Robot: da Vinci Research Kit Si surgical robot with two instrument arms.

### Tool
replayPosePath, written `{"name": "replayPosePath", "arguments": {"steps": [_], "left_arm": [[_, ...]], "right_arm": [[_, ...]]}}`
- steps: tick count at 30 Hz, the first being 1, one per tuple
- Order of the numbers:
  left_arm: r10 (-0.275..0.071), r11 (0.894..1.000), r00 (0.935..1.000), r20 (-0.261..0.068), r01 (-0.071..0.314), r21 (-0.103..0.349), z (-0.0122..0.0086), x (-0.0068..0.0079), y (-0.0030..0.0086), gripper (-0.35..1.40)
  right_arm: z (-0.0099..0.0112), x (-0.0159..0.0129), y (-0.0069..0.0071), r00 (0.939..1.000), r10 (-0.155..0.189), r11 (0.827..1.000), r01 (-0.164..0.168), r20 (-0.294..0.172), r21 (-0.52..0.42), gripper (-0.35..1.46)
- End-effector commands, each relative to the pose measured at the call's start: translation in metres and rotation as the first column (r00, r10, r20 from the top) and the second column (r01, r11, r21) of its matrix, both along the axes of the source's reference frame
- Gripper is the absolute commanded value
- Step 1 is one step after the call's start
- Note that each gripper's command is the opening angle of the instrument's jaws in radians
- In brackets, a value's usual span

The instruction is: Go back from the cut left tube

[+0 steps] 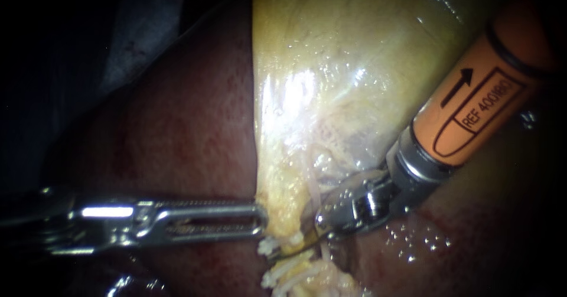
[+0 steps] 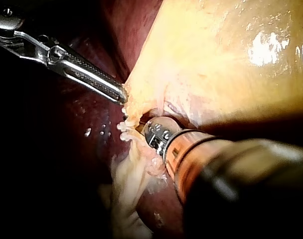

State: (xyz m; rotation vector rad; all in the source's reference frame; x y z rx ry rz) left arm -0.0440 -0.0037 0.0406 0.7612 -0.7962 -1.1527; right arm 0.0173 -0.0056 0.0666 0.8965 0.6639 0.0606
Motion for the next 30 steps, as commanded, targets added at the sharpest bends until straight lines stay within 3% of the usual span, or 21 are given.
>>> {"name": "replayPosePath", "arguments": {"steps": [1, 12, 13, 18, 24, 30], "left_arm": [[0.0, 1.0, 1.0, 0.0, 0.0, 0.0, 0.0, 0.0, 0.0, -0.35], [0.0, 1.0, 1.0, 0.0, 0.0, 0.0, 0.0, 0.0, 0.0, -0.35], [0.0, 1.0, 1.0, 0.0, 0.0, 0.0, 0.0, 0.0, 0.0, -0.35], [0.0, 1.0, 1.0, 0.0, 0.0, 0.0, 0.0, 0.0, 0.0, -0.35], [0.0, 1.0, 1.0, 0.0, 0.0, 0.0, 0.0, 0.0, 0.0, -0.35], [0.0, 1.0, 1.0, 0.0, 0.0, 0.0, 0.0, 0.0, 0.0, -0.35]], "right_arm": [[0.0, 0.0, 0.0, 1.0, 0.0, 1.0, 0.0, 0.0, 0.0, -0.35], [-0.0001, 0.0001, 0.0, 0.9999, 0.012, 1.0, -0.012, 0.002, -0.013, -0.35], [-0.0001, 0.0001, 0.0, 0.9999, 0.017, 1.0, -0.017, 0.002, -0.017, -0.32], [-0.0001, 0.0001, 0.0001, 0.999, 0.044, 0.999, -0.044, 0.005, -0.032, 0.2], [-0.0003, 0.0001, 0.0003, 0.9991, 0.041, 0.998, -0.042, -0.003, -0.039, 0.49], [-0.0003, 0.0001, 0.0002, 0.9992, 0.038, 0.998, -0.038, -0.007, -0.042, 0.56]]}}
